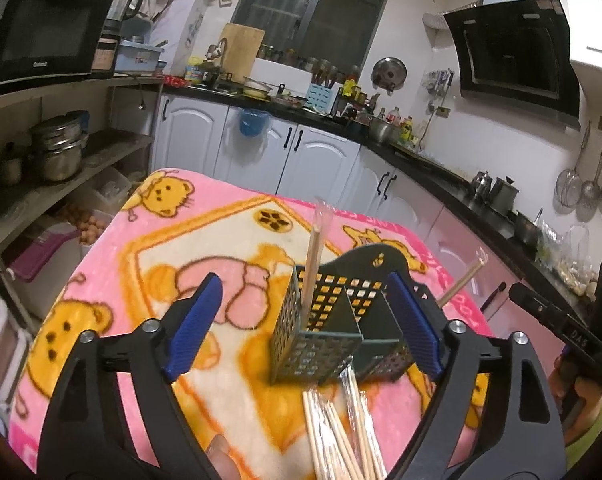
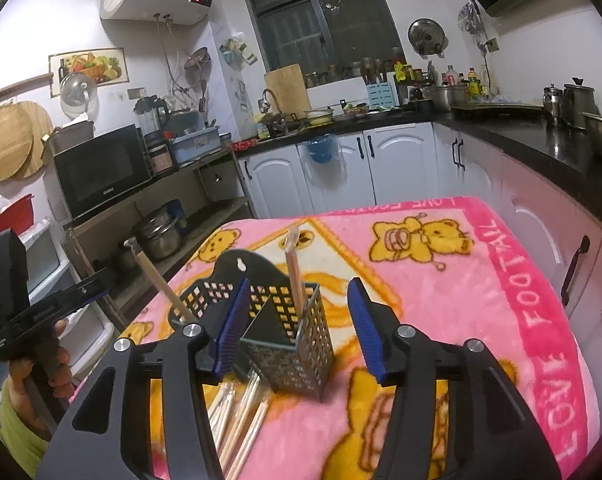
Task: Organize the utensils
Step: 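Withdraw both open tools from the caddy toward the chopstick pile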
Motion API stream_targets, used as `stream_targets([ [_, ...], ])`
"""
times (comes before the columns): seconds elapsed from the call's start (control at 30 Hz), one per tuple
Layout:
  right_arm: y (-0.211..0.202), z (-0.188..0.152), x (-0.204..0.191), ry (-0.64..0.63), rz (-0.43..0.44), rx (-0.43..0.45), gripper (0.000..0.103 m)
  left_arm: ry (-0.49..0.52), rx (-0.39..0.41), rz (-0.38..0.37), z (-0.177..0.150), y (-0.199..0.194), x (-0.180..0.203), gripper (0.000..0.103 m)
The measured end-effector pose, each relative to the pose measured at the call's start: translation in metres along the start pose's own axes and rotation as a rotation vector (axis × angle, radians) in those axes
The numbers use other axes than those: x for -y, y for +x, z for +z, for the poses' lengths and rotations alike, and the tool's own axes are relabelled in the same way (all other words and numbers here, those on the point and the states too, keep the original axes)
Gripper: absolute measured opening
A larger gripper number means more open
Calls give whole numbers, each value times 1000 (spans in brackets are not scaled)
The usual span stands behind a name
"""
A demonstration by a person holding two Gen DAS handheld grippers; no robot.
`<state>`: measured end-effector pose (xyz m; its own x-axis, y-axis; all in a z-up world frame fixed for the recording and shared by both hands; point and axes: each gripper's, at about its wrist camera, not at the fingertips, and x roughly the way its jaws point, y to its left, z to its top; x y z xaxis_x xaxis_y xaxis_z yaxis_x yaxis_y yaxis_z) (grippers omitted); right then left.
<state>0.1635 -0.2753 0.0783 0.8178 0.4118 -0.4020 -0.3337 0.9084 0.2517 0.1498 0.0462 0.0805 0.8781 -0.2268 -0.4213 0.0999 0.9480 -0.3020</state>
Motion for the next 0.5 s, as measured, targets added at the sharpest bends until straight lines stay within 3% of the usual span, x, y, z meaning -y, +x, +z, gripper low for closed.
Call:
stream_targets([
  [0.3,2,-20,-9,-28,9,-54,56,39,-21,6,-14,-4,7,90],
  [0.5,5,-33,-14,-36,20,-93,57,42,-43,14,-23,-3,7,90],
])
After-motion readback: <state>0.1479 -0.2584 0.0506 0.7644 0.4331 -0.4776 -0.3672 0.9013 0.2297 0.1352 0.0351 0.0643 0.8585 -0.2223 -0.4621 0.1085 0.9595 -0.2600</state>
